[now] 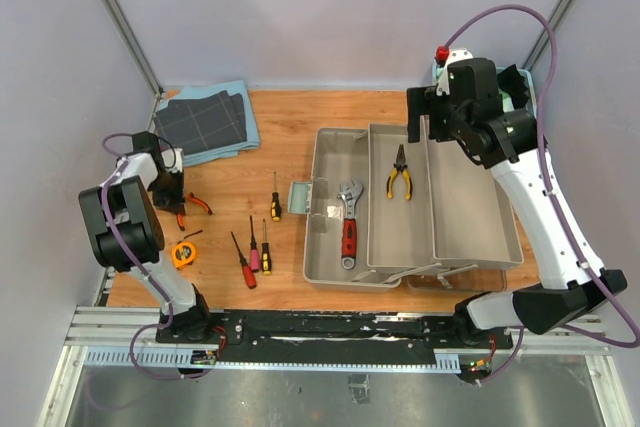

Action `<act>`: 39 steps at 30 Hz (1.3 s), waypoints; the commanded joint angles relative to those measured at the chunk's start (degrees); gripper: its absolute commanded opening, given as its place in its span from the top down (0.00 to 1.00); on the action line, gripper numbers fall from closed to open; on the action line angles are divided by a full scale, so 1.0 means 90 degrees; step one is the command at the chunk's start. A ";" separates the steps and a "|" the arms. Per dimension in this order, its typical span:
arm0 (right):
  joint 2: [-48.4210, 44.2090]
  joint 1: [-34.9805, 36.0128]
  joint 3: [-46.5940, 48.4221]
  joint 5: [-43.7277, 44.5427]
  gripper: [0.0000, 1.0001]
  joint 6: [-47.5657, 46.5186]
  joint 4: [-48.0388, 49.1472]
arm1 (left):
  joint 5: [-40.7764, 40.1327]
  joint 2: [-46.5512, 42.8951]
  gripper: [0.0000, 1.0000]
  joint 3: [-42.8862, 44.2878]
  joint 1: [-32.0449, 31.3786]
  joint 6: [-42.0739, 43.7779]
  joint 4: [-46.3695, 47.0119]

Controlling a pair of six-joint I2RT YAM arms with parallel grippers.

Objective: Pack the tool kit

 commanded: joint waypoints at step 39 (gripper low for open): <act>-0.2303 -0.0240 -0.1156 0.1564 0.02 0.0333 -0.0441 | 0.2309 0.0862 1.00 0.6097 -0.7477 -0.3367 -0.1949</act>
